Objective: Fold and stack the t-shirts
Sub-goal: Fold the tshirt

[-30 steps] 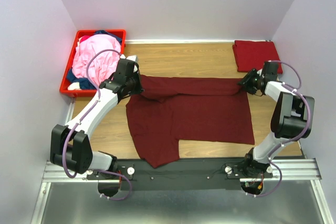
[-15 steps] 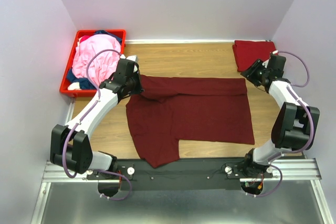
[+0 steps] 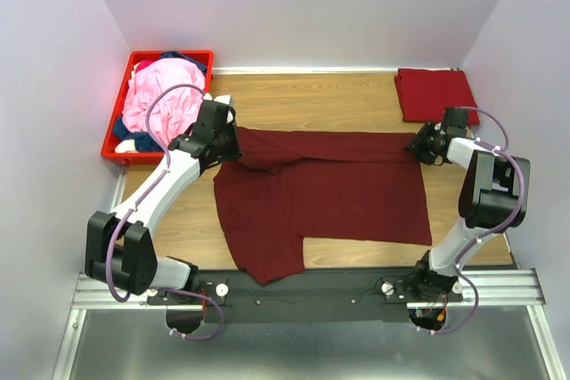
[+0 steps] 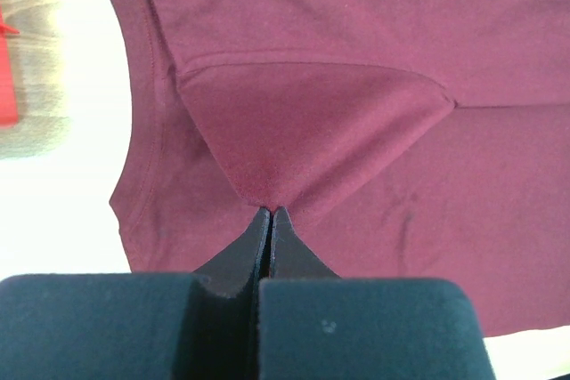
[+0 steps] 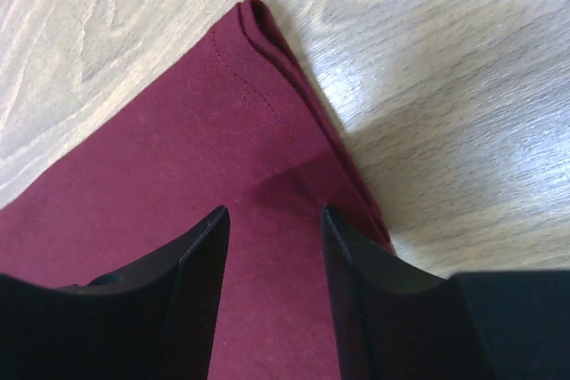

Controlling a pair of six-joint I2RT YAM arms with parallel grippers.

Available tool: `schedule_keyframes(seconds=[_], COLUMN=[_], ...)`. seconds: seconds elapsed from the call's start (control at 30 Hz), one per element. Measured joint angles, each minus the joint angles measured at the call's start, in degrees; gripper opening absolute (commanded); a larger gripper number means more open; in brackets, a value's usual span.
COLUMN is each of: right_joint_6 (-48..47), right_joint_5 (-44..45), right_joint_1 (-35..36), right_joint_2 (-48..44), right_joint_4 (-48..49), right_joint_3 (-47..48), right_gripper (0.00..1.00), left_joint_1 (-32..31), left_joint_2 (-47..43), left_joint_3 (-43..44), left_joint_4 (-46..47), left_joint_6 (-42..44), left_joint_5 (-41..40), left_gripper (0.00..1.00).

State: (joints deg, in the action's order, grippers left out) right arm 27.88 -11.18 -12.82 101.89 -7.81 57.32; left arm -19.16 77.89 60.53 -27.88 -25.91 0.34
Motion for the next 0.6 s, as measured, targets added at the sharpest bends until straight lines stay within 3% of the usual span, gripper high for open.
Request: schedule_keyframes(seconds=[0.4, 0.6], right_joint_6=[-0.92, -3.02], right_joint_5=[1.36, 1.22], right_joint_1=[0.76, 8.83], right_joint_2=[-4.39, -10.08], right_joint_4=[-1.14, -1.07], right_joint_3=[-0.28, 0.57], right_gripper=[0.54, 0.54], left_joint_1=[0.0, -0.37], left_joint_2=[-0.35, -2.12], left_joint_3=[-1.11, -6.99], left_joint_4=[-0.59, 0.74], left_joint_6=[-0.13, -1.62], left_joint_5=[-0.92, -0.24], left_gripper=[0.0, 0.0])
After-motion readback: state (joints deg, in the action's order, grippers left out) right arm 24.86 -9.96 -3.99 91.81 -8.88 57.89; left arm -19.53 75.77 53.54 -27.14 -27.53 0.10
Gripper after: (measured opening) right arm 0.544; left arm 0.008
